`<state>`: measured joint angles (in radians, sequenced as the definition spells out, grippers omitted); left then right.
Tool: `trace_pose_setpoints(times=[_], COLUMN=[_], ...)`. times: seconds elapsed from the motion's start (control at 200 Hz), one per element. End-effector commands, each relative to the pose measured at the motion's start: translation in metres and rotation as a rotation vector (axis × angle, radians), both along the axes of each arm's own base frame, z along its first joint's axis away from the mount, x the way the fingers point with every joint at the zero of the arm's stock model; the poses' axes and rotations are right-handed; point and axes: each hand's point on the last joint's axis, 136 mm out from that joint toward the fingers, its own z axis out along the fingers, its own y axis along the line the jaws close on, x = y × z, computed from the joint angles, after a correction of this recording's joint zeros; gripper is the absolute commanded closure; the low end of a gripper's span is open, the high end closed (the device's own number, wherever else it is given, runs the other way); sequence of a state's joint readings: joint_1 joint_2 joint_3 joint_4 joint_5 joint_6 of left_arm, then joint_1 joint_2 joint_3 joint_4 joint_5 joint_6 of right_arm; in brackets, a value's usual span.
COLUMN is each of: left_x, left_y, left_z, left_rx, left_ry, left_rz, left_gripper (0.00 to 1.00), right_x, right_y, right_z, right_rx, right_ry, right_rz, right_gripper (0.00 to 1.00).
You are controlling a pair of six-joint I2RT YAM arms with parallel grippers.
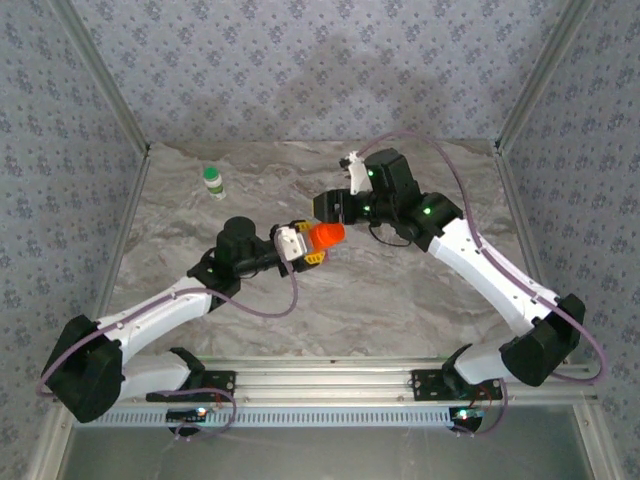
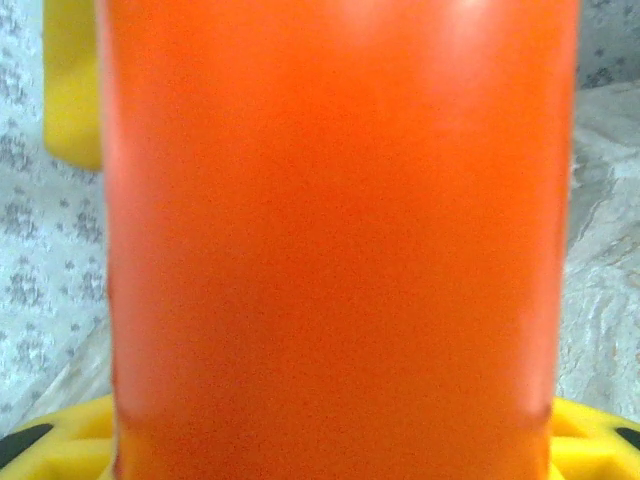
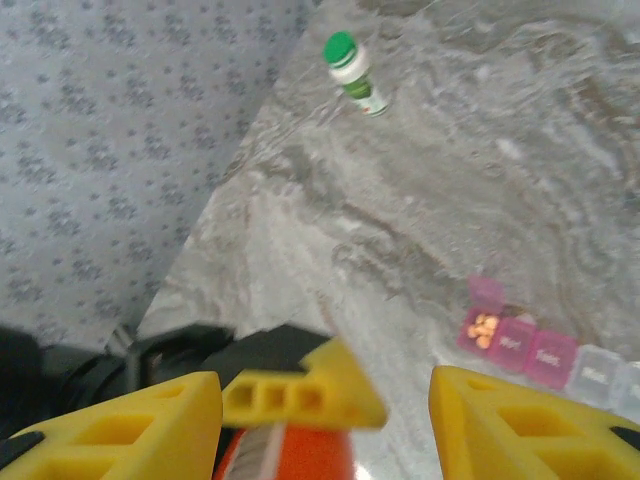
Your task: Sort the pills into containers
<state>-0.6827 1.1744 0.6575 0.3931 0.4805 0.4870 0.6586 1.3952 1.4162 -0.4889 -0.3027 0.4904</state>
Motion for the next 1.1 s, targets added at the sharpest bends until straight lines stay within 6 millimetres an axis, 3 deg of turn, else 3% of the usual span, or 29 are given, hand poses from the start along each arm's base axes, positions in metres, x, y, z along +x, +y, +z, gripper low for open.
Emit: trace_pose_setpoints(times=[0.0, 0.37, 0.54, 0.69, 0.75, 0.82, 0.94, 1.095], left_x=[-0.009, -0.008, -0.006, 0.005, 0.010, 0.013, 0.012, 0.005], left_y=[-0.006, -0.006, -0.003, 0.005, 0.009, 0.012, 0.015, 0.015], left_z=[0.040, 0.035, 0.038, 0.035, 0.032, 0.030, 0.026, 0.016], left_rx=[-0.089, -0.102, -0.129, -0.136, -0.140, -0.143, -0.134, -0.111], left_ry=[-0.125, -0.098, -0.088, -0.057, -0.044, -0.031, -0.013, 0.011], left_rz=[-0.066, -0.066, -0.061, -0.028, -0.012, -0.006, -0.017, -0.055], left_gripper=[1.00, 1.00, 1.00, 1.00, 1.00, 1.00, 1.00, 1.00], right_x=[0.012, 0.020, 0.038, 0.047, 0.037, 0.011, -0.041, -0.086], right_y=[-0.008, -0.019, -0.047, -0.070, -0.067, -0.057, -0.051, -0.050], right_z=[-0.008, -0.002, -0.010, 0.011, 0.025, 0.036, 0.035, 0.033], right_rx=[-0.042, -0.025, -0.052, -0.171, -0.205, -0.243, -0.291, -0.310], right_ry=[-0.008, -0.023, -0.021, -0.290, -0.447, -0.635, -0.915, -1.158], right_rz=[-0.058, -0.073, -0.110, 0.000, 0.131, 0.352, 0.695, 0.977], right_gripper=[0.42, 0.41, 0.43, 0.44, 0.43, 0.41, 0.40, 0.35])
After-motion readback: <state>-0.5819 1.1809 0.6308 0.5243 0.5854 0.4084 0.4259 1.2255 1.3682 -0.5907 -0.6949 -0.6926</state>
